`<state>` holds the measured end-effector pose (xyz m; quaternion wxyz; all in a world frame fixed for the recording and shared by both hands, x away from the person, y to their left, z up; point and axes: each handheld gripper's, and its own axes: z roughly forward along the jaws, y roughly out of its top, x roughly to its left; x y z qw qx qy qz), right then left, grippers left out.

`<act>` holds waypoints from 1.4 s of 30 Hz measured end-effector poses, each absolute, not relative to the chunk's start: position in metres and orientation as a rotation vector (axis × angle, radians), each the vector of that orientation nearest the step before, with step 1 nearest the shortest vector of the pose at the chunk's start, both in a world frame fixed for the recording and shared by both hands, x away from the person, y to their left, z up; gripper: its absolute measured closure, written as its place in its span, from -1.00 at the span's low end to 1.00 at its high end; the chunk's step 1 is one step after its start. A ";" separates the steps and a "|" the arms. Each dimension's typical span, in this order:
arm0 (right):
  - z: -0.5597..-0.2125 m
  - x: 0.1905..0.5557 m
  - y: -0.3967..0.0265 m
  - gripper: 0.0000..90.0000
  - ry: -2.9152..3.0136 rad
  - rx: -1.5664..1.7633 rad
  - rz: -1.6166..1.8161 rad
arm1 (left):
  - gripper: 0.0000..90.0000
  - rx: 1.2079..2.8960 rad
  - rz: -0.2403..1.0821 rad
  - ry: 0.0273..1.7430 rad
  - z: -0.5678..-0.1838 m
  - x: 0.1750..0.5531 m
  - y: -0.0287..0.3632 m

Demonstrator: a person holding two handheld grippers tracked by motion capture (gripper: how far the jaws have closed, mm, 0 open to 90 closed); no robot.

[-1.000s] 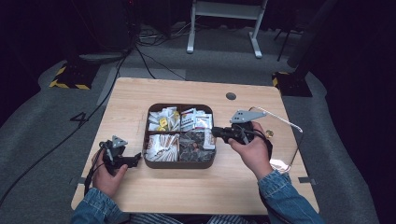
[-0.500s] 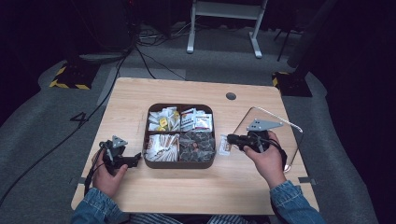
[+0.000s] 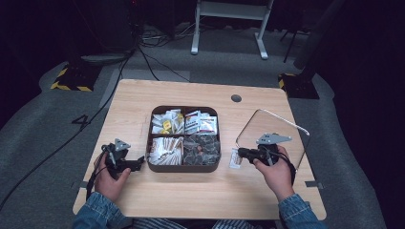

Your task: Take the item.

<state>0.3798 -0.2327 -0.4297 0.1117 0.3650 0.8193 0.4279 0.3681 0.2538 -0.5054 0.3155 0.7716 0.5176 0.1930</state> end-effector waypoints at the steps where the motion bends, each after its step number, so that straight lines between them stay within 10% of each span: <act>1: -0.433 0.379 -0.234 0.91 2.407 1.085 1.252 | -0.74 2.033 0.508 1.363 -0.505 0.368 0.254; 22: -0.481 0.375 -0.244 0.89 2.464 1.210 1.212 | -0.74 2.034 0.508 1.363 -0.506 0.367 0.254; 31: -0.488 0.372 -0.248 0.39 2.440 1.242 1.190 | -0.74 2.035 0.508 1.362 -0.505 0.368 0.254; 42: -0.474 0.376 -0.253 0.28 2.397 1.234 1.209 | -0.75 2.037 0.507 1.361 -0.505 0.368 0.254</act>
